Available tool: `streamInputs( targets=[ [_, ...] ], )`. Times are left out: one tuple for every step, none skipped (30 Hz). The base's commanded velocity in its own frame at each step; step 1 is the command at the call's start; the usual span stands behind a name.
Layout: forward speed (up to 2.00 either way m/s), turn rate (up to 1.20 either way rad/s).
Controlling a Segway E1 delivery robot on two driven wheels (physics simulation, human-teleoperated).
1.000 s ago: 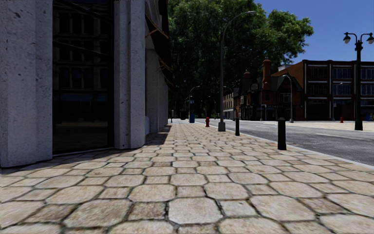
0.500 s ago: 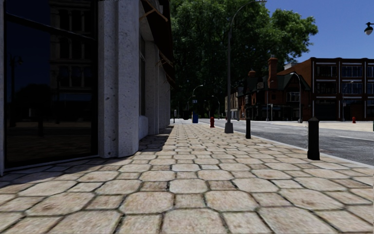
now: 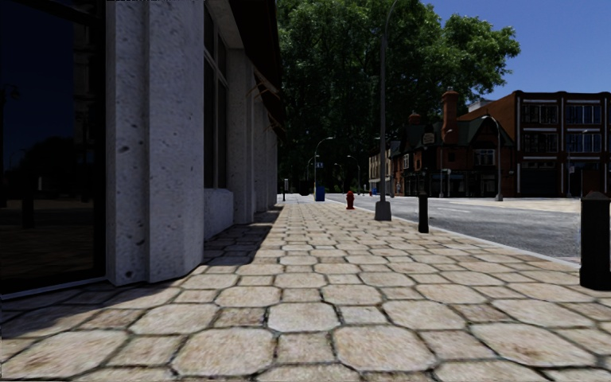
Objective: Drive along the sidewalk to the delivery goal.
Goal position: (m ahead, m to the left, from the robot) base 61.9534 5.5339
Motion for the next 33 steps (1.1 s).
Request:
streamInputs(
  targets=[
    [2.00, 0.00],
    [2.00, 0.00],
    [2.00, 0.00],
    [2.00, 0.00],
    [2.00, 0.00],
    [2.00, 0.00],
    [2.00, 0.00],
    [2.00, 0.00],
    [2.00, 0.00],
    [2.00, 0.00],
    [2.00, 0.00],
    [2.00, 0.00],
    [2.00, 0.00],
    [2.00, 0.00],
    [2.00, 0.00],
    [2.00, 0.00],
    [2.00, 0.00],
    [2.00, 0.00],
    [2.00, 0.00],
    [2.00, 0.00],
    [2.00, 0.00],
    [2.00, 0.00],
    [2.00, 0.00],
    [2.00, 0.00],
    [2.00, 0.00],
    [2.00, 0.00],
    [2.00, 0.00],
    [2.00, 0.00],
    [2.00, 0.00],
    [2.00, 0.00],
    [2.00, 0.00],
    [2.00, 0.00],
    [2.00, 0.00]
  ],
)
